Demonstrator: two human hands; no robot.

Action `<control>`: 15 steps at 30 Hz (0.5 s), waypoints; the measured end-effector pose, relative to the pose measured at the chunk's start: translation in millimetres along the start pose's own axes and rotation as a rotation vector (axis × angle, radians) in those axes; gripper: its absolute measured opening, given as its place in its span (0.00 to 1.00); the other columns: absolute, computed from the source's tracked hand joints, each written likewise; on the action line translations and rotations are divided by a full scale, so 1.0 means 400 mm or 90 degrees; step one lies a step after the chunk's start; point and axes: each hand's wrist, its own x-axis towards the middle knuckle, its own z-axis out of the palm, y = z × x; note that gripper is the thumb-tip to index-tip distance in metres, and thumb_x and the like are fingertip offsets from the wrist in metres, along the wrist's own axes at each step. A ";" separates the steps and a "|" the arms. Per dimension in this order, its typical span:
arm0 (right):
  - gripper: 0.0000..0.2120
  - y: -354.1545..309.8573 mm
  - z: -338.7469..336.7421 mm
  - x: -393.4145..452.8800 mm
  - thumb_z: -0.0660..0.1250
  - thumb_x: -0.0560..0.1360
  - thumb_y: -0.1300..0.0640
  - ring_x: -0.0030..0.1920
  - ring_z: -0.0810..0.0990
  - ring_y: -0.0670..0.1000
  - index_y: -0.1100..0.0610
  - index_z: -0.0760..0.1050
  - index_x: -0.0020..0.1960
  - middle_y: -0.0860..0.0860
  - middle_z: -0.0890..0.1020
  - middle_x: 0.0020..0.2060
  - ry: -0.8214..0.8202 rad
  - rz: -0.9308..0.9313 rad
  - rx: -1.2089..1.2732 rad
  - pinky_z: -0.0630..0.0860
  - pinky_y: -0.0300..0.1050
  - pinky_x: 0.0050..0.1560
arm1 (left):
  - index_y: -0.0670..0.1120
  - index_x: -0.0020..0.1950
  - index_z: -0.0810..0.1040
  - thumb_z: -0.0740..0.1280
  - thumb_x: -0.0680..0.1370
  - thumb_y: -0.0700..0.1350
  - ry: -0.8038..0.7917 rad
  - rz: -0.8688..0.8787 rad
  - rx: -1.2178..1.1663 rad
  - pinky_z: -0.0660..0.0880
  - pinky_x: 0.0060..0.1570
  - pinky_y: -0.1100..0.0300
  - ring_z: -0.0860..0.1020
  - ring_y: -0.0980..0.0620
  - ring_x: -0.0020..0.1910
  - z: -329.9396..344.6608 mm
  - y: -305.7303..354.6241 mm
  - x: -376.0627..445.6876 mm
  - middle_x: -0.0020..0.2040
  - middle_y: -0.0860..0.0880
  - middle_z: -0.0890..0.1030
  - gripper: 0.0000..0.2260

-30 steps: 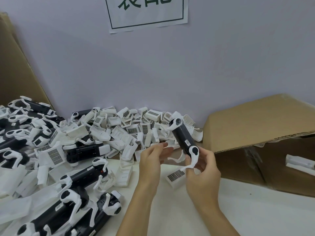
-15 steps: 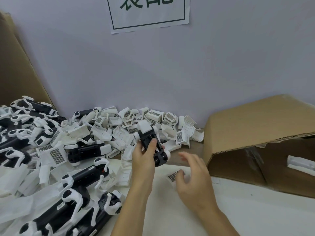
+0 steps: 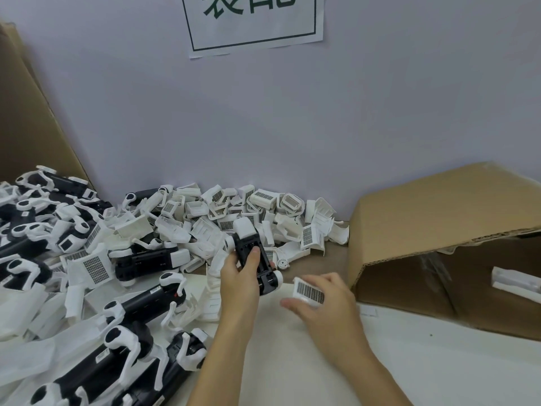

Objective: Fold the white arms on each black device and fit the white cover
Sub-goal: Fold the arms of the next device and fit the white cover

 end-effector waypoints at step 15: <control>0.30 -0.023 -0.042 0.025 0.53 0.79 0.35 0.30 0.75 0.50 0.61 0.78 0.53 0.56 0.83 0.35 -0.015 0.317 0.662 0.65 0.45 0.33 | 0.59 0.54 0.79 0.61 0.83 0.47 -0.209 -0.026 0.076 0.72 0.34 0.75 0.82 0.64 0.43 0.028 0.005 -0.032 0.45 0.56 0.85 0.09</control>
